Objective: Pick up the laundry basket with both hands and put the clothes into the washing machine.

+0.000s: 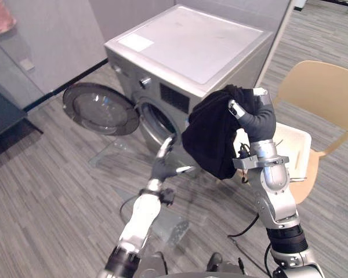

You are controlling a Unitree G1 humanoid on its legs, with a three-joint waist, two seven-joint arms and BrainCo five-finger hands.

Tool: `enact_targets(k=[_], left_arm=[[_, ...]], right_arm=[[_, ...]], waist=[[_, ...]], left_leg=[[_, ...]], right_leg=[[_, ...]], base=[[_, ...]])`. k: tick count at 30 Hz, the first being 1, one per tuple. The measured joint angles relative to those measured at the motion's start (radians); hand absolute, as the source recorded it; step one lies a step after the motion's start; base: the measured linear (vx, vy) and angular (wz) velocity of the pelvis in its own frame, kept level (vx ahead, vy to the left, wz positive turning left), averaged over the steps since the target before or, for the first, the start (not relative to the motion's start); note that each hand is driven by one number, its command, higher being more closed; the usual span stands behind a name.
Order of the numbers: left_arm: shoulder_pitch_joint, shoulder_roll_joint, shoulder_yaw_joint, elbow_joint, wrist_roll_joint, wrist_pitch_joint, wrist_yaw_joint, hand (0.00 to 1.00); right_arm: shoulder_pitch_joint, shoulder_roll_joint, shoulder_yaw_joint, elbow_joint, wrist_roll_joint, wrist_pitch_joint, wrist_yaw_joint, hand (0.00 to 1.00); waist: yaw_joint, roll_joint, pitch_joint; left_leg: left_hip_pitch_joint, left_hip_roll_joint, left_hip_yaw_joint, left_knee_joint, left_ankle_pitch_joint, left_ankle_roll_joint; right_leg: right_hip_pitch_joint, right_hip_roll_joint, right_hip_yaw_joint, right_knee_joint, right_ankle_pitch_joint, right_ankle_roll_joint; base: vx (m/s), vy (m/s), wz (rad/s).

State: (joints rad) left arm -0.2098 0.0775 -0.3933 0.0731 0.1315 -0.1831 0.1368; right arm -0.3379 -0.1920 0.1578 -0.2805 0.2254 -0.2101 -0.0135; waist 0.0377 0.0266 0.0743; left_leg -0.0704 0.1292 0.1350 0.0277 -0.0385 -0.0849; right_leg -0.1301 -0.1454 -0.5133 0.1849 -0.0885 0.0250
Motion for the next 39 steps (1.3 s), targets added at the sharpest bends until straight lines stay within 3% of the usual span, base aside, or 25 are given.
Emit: enact_targets(k=[2,5,6,9,14,15,22,28,31,34,39], left_arm=[[-0.014,0.025,-0.007,0.008,0.042,0.000,0.027,0.00],[-0.013,0.042,0.003,0.009,0.107,0.001,0.087,0.00],[-0.014,0.048,0.009,0.011,0.146,0.004,0.119,1.00],[-0.015,0.042,0.010,0.022,0.236,0.022,0.185,1.00],[-0.025,0.039,0.012,0.081,0.299,0.050,0.238,1.00],[-0.025,0.039,0.014,0.090,0.299,0.053,0.238,1.00],[0.060,0.003,0.097,0.097,0.257,0.055,0.236,1.00],[0.188,-0.026,0.242,0.096,0.156,0.054,0.234,1.00],[0.251,-0.035,0.326,0.096,0.114,0.053,0.229,1.00],[0.284,-0.042,0.384,0.103,0.096,0.053,0.211,1.00],[0.340,-0.039,0.498,0.262,0.047,0.055,0.174,1.00]], right_arm=[[-0.037,0.044,0.061,0.018,0.003,0.001,0.014,1.00],[-0.084,0.087,0.165,0.051,0.031,0.001,0.040,1.00],[-0.098,0.105,0.210,0.063,0.067,0.001,0.045,1.00],[-0.090,0.155,0.310,0.071,0.167,0.001,0.063,1.00],[-0.011,0.168,0.370,0.072,0.327,0.001,0.085,1.00],[0.007,0.167,0.373,0.072,0.349,0.001,0.086,0.00],[0.122,0.163,0.369,0.092,0.402,-0.001,0.131,0.00],[0.223,0.145,0.243,0.188,0.346,0.001,0.145,0.00],[0.272,0.094,0.139,0.191,0.152,0.001,0.115,0.00],[0.307,0.070,0.062,0.191,0.032,0.001,0.096,0.00],[0.421,-0.007,-0.047,0.237,-0.215,0.002,0.054,0.00]], waist=[[0.004,-0.023,-0.012],[0.008,-0.027,-0.014],[0.008,-0.030,-0.017],[0.006,-0.039,-0.032],[0.002,-0.043,-0.041],[0.001,-0.043,-0.041],[-0.003,-0.042,-0.049],[0.001,-0.039,-0.051],[0.002,-0.036,-0.050],[0.003,-0.031,-0.050],[0.006,-0.007,-0.040]], left_leg=[[0.007,-0.020,0.001,-0.014,0.014,0.012],[0.040,-0.040,0.000,-0.025,0.023,0.024],[0.051,-0.043,0.002,-0.033,0.028,0.029],[0.069,-0.043,0.002,-0.088,0.066,0.030],[0.085,-0.039,0.001,-0.121,0.093,0.026],[0.086,-0.037,0.000,-0.122,0.094,0.024],[0.082,-0.020,0.010,-0.129,0.099,0.017],[0.080,-0.008,0.021,-0.124,0.101,0.014],[0.068,-0.005,0.021,-0.130,0.099,0.013],[0.045,-0.004,0.017,-0.130,0.095,0.015],[-0.015,-0.005,-0.025,-0.123,0.116,0.001]], right_leg=[[0.012,-0.006,0.026,-0.035,0.031,0.007],[0.057,-0.013,0.041,-0.073,0.058,0.023],[0.067,-0.011,0.045,-0.087,0.069,0.022],[0.073,0.004,0.050,-0.126,0.096,0.014],[0.087,0.027,0.054,-0.162,0.122,0.005],[0.091,0.030,0.054,-0.170,0.127,0.004],[0.093,0.057,0.068,-0.208,0.146,-0.008],[0.092,0.074,0.079,-0.223,0.157,-0.017],[0.088,0.079,0.087,-0.225,0.154,-0.013],[0.068,0.086,0.118,-0.227,0.148,-0.005],[0.027,0.088,0.101,-0.220,0.146,-0.010]], base=[[-0.08,0.168,0.12],[-0.08,0.117,0.06],[-0.10,0.081,-0.03],[-0.08,0.012,-0.06],[-0.05,-0.008,-0.04],[-0.03,-0.011,-0.06],[0.01,-0.016,-0.07],[0.03,-0.010,-0.06],[-0.03,0.006,-0.01],[-0.02,0.005,0.04],[0.04,0.002,0.22]])
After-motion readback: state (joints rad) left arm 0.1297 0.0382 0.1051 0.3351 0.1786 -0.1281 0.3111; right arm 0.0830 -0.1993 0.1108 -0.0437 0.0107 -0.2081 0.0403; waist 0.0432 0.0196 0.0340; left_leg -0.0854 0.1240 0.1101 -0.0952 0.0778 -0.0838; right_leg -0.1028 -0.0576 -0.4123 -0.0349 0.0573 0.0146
